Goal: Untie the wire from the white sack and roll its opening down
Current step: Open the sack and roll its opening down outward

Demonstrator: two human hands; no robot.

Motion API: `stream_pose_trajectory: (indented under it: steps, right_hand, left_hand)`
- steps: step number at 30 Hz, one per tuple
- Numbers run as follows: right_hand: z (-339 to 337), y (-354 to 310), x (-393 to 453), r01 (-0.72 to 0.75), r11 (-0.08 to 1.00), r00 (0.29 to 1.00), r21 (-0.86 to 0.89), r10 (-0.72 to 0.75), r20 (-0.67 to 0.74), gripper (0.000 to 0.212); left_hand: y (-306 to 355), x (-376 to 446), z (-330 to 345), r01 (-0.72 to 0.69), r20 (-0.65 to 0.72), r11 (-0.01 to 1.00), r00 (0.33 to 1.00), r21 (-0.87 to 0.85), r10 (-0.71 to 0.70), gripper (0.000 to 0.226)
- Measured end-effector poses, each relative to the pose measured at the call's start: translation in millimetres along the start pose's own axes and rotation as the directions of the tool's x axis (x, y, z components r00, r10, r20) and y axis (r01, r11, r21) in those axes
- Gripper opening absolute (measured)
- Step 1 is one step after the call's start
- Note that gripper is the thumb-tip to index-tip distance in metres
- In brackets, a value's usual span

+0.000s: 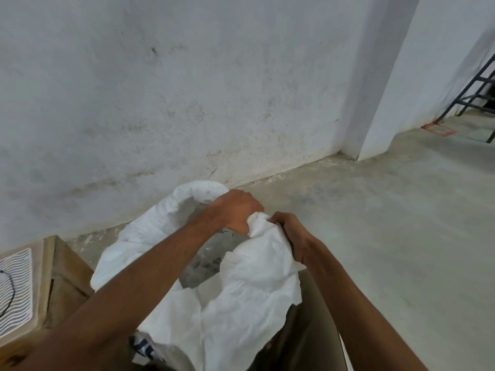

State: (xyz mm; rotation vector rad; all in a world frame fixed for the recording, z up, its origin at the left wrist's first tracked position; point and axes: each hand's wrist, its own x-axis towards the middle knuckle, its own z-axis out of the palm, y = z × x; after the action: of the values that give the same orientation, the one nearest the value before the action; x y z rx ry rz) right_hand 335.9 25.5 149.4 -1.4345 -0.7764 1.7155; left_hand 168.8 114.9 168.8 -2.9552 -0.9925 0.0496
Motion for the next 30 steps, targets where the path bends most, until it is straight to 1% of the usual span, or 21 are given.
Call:
stream_pose_trajectory:
  steps: [1, 2, 4, 5, 6, 7, 9, 11, 12, 13, 14, 16, 18, 20, 21, 22, 23, 25, 27, 28, 30]
  right_hand:
    - [2.1, 2.0, -0.5, 0.062, 0.987, 0.997, -0.15, -0.067, -0.031, 0.032]
    - [5.0, 4.9, -0.3, 0.108, 0.928, 0.987, -0.355, -0.144, -0.075, 0.043]
    - [11.4, 15.9, 0.5, 0.09, 0.673, 0.924, -0.734, -0.332, -0.191, 0.067]
    - [15.2, 21.3, 0.6, 0.059, 0.568, 0.881, -0.821, -0.416, -0.224, 0.067]
    - [19.2, 24.5, -0.3, 0.06, 0.537, 0.854, -0.841, -0.464, -0.236, 0.06]
    - [21.2, 27.9, 2.1, 0.086, 0.565, 0.849, -0.821, -0.473, -0.236, 0.05]
    - [22.0, 29.1, 4.9, 0.174, 0.739, 0.867, -0.651, -0.428, -0.254, 0.04]
    - [21.5, 24.5, 6.0, 0.181, 0.918, 0.905, -0.352, -0.296, -0.306, 0.037]
    - [20.6, 20.9, 5.4, 0.162, 0.964, 0.927, -0.21, -0.221, -0.303, 0.037]
    - [19.8, 18.3, 4.5, 0.132, 0.987, 0.947, -0.09, -0.153, -0.284, 0.04]
    - [19.9, 15.6, 5.1, 0.102, 0.995, 0.958, -0.005, -0.1, -0.267, 0.042]
    - [21.7, 12.1, 8.9, 0.039, 0.995, 0.969, 0.095, -0.015, -0.248, 0.038]
    - [23.4, 13.5, 13.3, 0.031, 0.999, 0.975, 0.035, -0.023, -0.222, 0.04]
    - [26.3, 19.2, 11.9, 0.057, 0.965, 0.972, -0.257, -0.112, -0.206, 0.065]
    - [27.5, 23.6, 10.7, 0.044, 0.897, 0.958, -0.44, -0.163, -0.235, 0.078]
    - [29.1, 26.6, 6.5, 0.029, 0.816, 0.931, -0.577, -0.232, -0.282, 0.08]
    - [30.9, 29.7, 5.0, 0.035, 0.777, 0.9, -0.629, -0.298, -0.319, 0.071]
    - [36.1, 28.1, 0.7, 0.136, 0.874, 0.88, -0.466, -0.322, -0.348, 0.046]
    - [42.1, 20.5, -4.8, 0.216, 0.953, 0.882, -0.211, -0.283, -0.376, 0.032]
    - [43.1, 16.1, -6.8, 0.241, 0.962, 0.88, -0.127, -0.272, -0.389, 0.03]
    - [45.0, 6.8, -8.0, 0.274, 0.961, 0.894, 0.022, -0.247, -0.374, 0.033]
  left_hand:
    - [0.3, 1.7, -3.8, 0.038, 0.049, 0.996, 0.998, 0.077, -0.042, 0.022]
    - [-0.6, 3.4, -7.3, 0.078, 0.098, 0.989, 0.991, 0.126, -0.091, 0.024]
    - [-1.9, 7.8, -12.4, 0.139, 0.214, 0.975, 0.961, 0.172, -0.175, 0.026]
    - [-2.4, 10.1, -13.4, 0.163, 0.274, 0.971, 0.939, 0.173, -0.207, 0.027]
    - [-3.0, 12.6, -13.5, 0.175, 0.322, 0.972, 0.921, 0.155, -0.218, 0.029]
    - [-2.9, 14.2, -14.0, 0.18, 0.358, 0.975, 0.908, 0.133, -0.217, 0.028]
    - [-2.3, 14.9, -17.4, 0.155, 0.348, 0.982, 0.92, 0.104, -0.182, 0.022]
    - [-5.5, 10.8, -18.8, 0.09, 0.22, 0.995, 0.971, 0.031, -0.094, 0.045]
    - [-5.9, 6.7, -20.0, 0.055, 0.153, 0.998, 0.987, -0.032, -0.049, 0.056]
    - [-4.8, 2.6, -20.5, 0.023, 0.109, 0.995, 0.994, -0.092, -0.012, 0.057]
    - [-2.5, -1.1, -19.0, 0.017, 0.087, 0.991, 0.996, -0.133, -0.006, 0.048]
    - [1.8, -5.7, -12.3, 0.078, 0.085, 0.992, 0.994, -0.095, -0.07, 0.027]
    - [0.8, -5.8, -8.4, 0.137, 0.1, 0.99, 0.985, 0.034, -0.14, 0.017]
    - [-3.7, -3.9, -9.1, 0.176, 0.132, 0.978, 0.973, 0.108, -0.189, 0.025]
    - [-5.4, -3.1, -11.8, 0.173, 0.141, 0.977, 0.971, 0.126, -0.191, 0.026]
    - [-6.6, -1.5, -14.7, 0.171, 0.149, 0.976, 0.97, 0.134, -0.19, 0.02]
    - [-6.5, -0.5, -17.3, 0.156, 0.151, 0.98, 0.973, 0.123, -0.174, 0.014]
    - [-7.5, -0.4, -15.6, 0.136, 0.108, 0.989, 0.984, 0.058, -0.141, 0.039]
    - [-2.1, -9.9, -14.3, 0.136, -0.074, 0.983, 0.987, -0.121, -0.146, 0.064]
    - [4.0, -18.3, -12.2, 0.12, -0.196, 0.965, 0.966, -0.234, -0.168, 0.068]
    - [22.5, -42.9, -3.2, 0.097, -0.388, 0.911, 0.883, -0.401, -0.265, 0.06]
